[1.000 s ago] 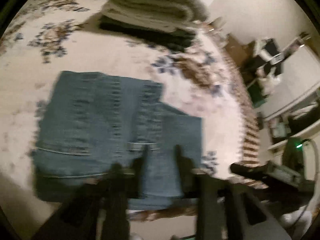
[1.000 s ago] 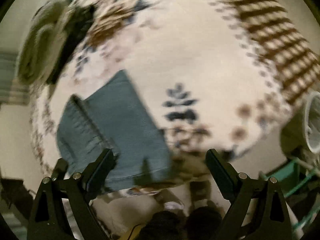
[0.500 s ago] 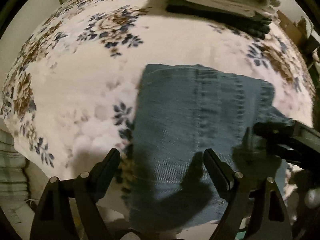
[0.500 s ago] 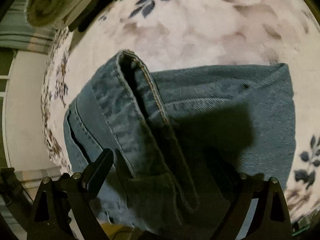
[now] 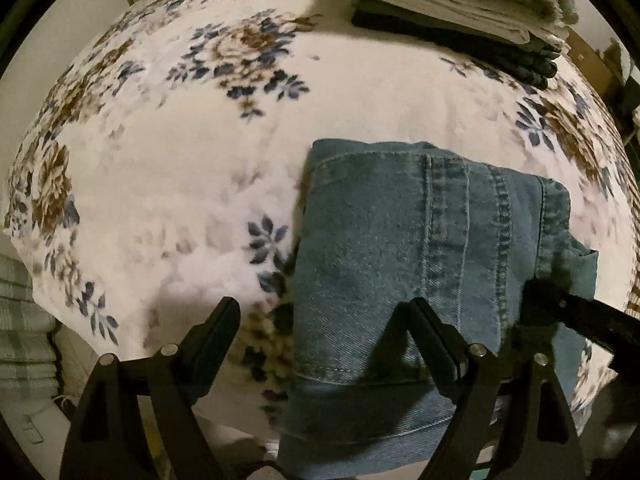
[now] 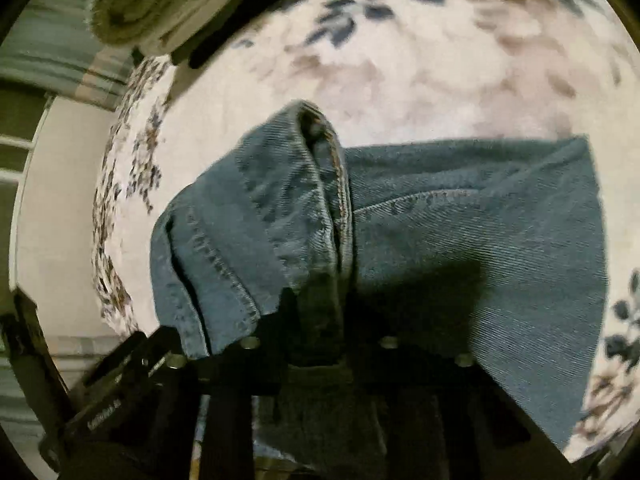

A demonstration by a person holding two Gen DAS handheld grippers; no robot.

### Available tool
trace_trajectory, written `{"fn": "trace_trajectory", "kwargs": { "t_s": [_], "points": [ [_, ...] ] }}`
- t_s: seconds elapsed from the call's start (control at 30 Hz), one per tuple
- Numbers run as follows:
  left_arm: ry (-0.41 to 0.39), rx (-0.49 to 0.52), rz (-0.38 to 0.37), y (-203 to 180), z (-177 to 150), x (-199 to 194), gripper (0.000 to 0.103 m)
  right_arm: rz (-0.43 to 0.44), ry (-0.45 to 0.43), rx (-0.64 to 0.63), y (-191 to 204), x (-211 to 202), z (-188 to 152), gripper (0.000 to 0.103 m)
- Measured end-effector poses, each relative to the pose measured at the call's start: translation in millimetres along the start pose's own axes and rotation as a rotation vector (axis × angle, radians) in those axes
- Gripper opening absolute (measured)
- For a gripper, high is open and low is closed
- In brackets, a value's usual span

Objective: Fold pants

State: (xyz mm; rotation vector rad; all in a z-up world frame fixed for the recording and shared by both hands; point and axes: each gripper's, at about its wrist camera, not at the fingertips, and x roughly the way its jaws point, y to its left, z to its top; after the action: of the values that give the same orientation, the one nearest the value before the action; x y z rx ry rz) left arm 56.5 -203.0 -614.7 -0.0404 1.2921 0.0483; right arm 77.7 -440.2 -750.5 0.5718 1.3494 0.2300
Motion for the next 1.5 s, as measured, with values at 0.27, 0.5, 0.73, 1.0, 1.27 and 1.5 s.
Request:
{"fn": "trace_trajectory", "kwargs": {
  "t_s": [0.27, 0.5, 0.73, 1.0, 1.27, 1.5],
  "points": [
    [-0.019, 0.007, -0.053, -4.1, 4.5, -21.2, 0.085, -0.043, -0.11, 0.013, -1.4, -70.3, -19.9, 0.013],
    [0.0, 0.033, -0.111, -25.2, 6.2, -22.9, 0.085, -0.13, -0.19, 0.142, -75.3, -149.8, -39.4, 0.013],
    [0.068, 0.112, -0.116, -66.5, 7.7, 13.9, 0.085, -0.237, -0.169, 0.281, -164.0, -170.6, -52.5, 0.014],
    [0.074, 0.098, -0.133, -67.5, 28.8, 13.0, 0.085, -0.141, -0.12, 0.402, -204.7, -159.3, -32.3, 0.063],
    [0.092, 0.116, -0.168, -92.1, 67.6, 38.5, 0.085, 0.068, -0.106, 0.564, -241.6, -134.1, 6.8, 0.075],
    [0.127, 0.143, -0.176, -95.6, 67.9, 65.1, 0.091, -0.1, -0.205, 0.337, -196.7, -143.1, 33.2, 0.015]
  ]
}}
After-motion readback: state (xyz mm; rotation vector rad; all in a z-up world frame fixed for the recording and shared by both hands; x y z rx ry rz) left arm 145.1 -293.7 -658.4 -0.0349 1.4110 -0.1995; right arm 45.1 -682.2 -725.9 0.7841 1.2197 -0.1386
